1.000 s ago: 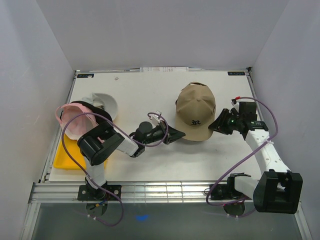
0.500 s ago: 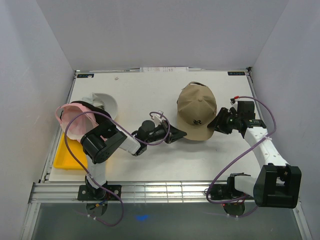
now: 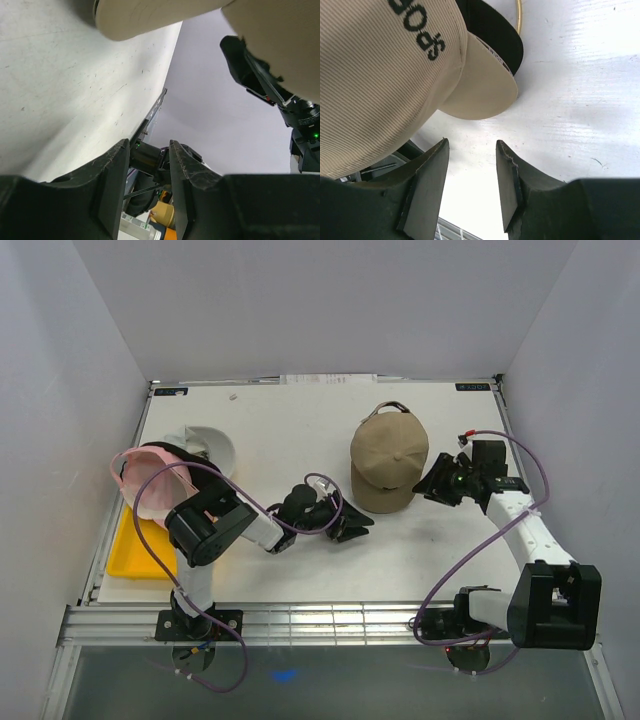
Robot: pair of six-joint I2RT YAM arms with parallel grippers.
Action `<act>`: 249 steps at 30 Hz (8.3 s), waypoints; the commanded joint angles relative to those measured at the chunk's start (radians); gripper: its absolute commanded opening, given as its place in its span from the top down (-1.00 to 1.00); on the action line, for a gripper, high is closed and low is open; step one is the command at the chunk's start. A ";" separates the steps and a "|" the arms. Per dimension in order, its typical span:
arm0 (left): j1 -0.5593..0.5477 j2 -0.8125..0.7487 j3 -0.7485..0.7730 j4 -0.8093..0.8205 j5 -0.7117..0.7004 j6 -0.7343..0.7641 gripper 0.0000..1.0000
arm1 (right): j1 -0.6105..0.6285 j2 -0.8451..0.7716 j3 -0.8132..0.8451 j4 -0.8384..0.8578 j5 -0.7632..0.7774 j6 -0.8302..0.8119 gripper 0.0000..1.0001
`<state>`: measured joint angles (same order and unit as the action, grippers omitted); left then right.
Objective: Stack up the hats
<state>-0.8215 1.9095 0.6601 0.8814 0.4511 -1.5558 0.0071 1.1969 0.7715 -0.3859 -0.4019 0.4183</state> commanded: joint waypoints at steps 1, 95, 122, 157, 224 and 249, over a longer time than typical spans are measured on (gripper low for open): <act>-0.004 -0.013 -0.005 -0.025 0.020 0.020 0.01 | 0.005 0.013 0.035 0.036 0.009 -0.015 0.02; 0.713 -0.707 0.587 -1.964 -0.985 0.870 1.00 | 0.099 -0.178 0.140 -0.111 -0.132 -0.104 -0.20; 0.578 -0.412 1.534 -1.976 -0.573 0.832 1.00 | 0.100 -0.181 0.287 -0.133 -0.228 0.014 -0.22; 0.245 -0.486 0.474 0.162 -0.078 -0.021 1.00 | 0.090 -0.253 0.284 0.505 -0.325 0.816 -0.61; 0.088 -0.185 0.194 0.139 0.115 -0.076 1.00 | 0.063 -0.430 0.028 0.035 -0.147 0.277 0.24; 0.087 -0.175 0.095 0.179 0.136 -0.058 1.00 | 0.063 -0.474 -0.136 0.028 -0.092 0.223 0.25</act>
<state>-0.6891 1.7596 0.7609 1.0397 0.4797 -1.6283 0.0498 0.7227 0.6567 -0.3901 -0.5030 0.7353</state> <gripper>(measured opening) 0.079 0.444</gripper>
